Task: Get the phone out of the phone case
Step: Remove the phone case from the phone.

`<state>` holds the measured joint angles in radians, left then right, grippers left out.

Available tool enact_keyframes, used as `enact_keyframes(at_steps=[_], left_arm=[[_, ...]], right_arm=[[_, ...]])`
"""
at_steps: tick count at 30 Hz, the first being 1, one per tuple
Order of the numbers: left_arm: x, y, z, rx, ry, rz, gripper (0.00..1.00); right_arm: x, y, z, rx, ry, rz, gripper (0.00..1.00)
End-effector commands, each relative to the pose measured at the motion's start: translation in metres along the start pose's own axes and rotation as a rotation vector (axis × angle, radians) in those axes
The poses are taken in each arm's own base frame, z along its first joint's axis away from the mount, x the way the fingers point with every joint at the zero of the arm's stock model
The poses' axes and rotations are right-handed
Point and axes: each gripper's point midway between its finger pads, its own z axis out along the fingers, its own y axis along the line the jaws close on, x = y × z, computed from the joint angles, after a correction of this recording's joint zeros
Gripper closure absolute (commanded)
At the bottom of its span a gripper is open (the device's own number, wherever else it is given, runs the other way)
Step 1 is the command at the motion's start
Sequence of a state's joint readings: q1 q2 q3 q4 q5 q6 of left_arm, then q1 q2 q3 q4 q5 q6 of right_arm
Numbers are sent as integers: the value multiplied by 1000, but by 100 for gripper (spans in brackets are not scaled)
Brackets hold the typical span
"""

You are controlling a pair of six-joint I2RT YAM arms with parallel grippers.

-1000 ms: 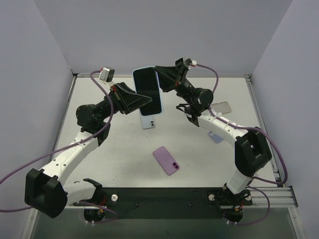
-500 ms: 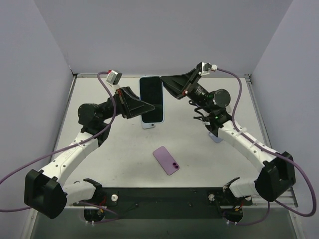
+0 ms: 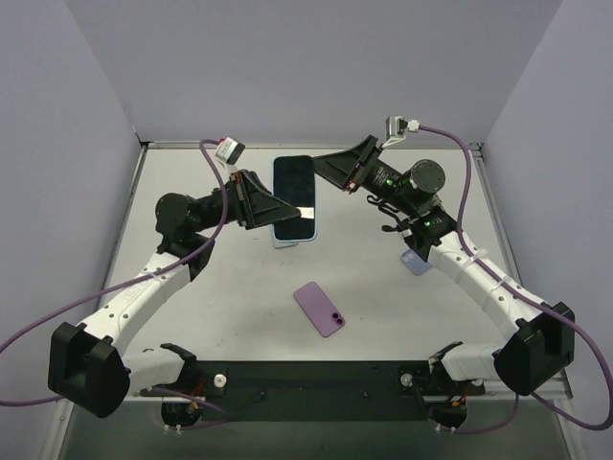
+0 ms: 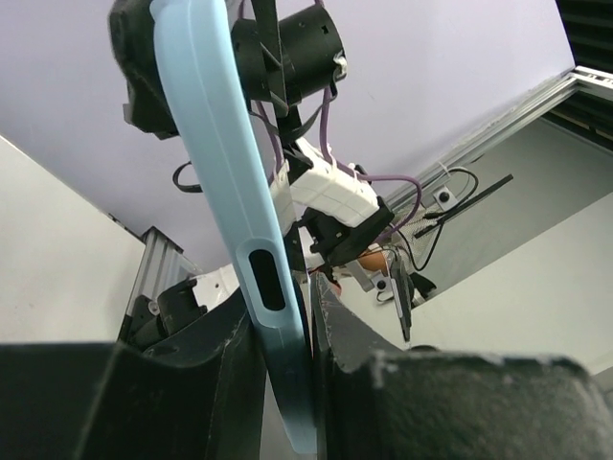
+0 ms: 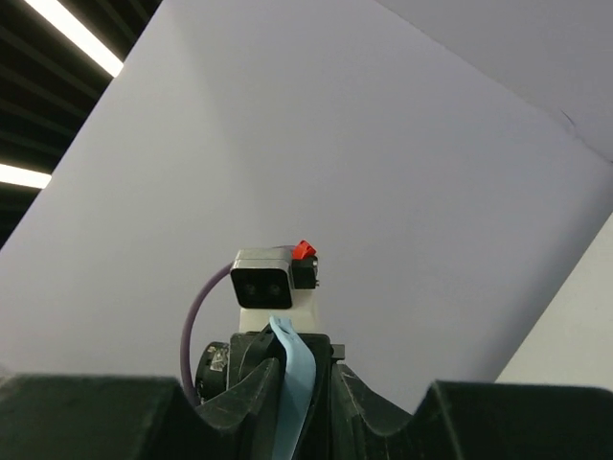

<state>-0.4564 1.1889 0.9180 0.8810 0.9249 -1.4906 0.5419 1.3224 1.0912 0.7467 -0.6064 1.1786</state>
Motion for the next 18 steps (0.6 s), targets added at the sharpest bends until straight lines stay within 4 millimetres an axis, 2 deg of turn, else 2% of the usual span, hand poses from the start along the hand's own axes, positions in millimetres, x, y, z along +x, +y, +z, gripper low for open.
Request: enact_keyframes(at_steps=[1, 10, 18], left_arm=[[30, -144, -11, 460, 44, 578, 100], [22, -89, 2, 396, 64, 463, 100], [20, -64, 5, 397, 68, 397, 100]], right_arm=[[138, -146, -48, 375, 507, 214, 76], [166, -133, -64, 279, 634, 288, 71], [171, -125, -64, 236, 636, 301, 71]])
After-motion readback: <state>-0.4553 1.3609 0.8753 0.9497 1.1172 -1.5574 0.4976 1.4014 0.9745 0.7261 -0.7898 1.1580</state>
